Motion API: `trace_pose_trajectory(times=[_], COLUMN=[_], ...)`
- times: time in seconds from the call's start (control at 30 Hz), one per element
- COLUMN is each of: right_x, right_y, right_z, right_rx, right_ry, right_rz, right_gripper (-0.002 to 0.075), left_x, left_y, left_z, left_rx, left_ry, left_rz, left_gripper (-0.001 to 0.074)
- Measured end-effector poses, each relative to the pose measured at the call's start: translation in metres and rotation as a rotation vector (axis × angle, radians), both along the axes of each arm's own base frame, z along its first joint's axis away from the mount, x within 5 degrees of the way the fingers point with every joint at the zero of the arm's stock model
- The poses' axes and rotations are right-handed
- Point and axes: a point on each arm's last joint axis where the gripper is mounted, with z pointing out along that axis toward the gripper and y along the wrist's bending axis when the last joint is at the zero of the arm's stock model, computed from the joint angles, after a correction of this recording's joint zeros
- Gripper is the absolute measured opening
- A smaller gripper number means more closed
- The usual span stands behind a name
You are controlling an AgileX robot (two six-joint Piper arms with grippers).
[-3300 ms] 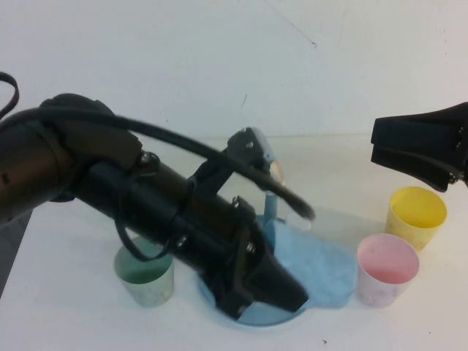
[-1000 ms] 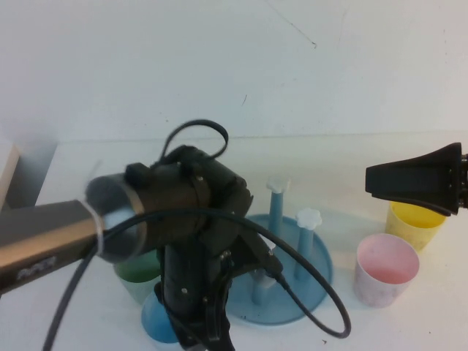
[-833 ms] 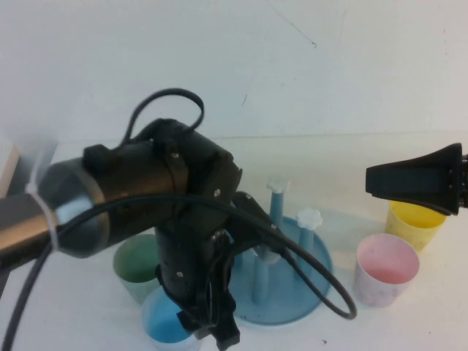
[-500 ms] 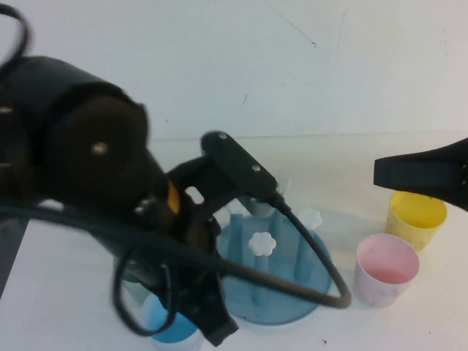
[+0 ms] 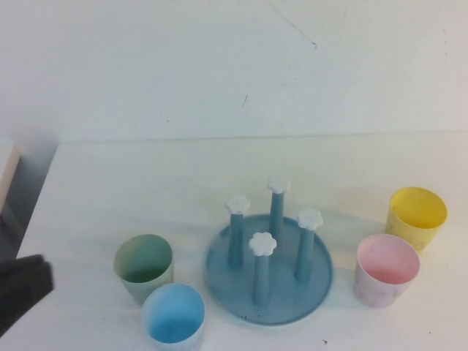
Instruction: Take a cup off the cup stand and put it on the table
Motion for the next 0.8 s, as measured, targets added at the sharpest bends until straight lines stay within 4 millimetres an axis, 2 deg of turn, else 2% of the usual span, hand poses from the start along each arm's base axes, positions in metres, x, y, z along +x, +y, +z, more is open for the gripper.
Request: trace_pose_trajectory(times=[0.1,0.17,0.27,0.37,0.63,0.8], right_x=[-0.017,-0.029,-0.043,-0.048,-0.053,-0.050], right_y=[-0.010,-0.013,-0.013,-0.012,-0.011,-0.013], right_z=[0.006,0.010,0.010,-0.001,-0.040,-0.050], right_rx=[-0.046,-0.039,-0.016,-0.006,0.007,0.006], right_ry=[-0.068,-0.108,-0.143,-0.144,-0.126,-0.125], right_rz=[-0.165,-0.208,-0.212,-0.201,-0.183,-0.212], right_gripper=[0.0071,0.0059,0.0053,0.0050,0.0047,0.0047], left_x=[-0.015,-0.023,-0.026,-0.023,-0.018,-0.016], left_y=[0.020,0.031,0.036,0.033,0.029,0.027], left_z=[-0.025,-0.045,-0.073,-0.092,-0.112,-0.122], left_rx=[-0.170,-0.251,-0.304,-0.295,-0.282,-0.260], left_ry=[-0.082,-0.099,-0.069,-0.031,-0.004,0.016], left_rz=[0.062,0.094,0.120,0.129,0.133,0.136], left_gripper=[0.0000,0.0000,-0.0001,-0.0001,-0.0001,-0.0001])
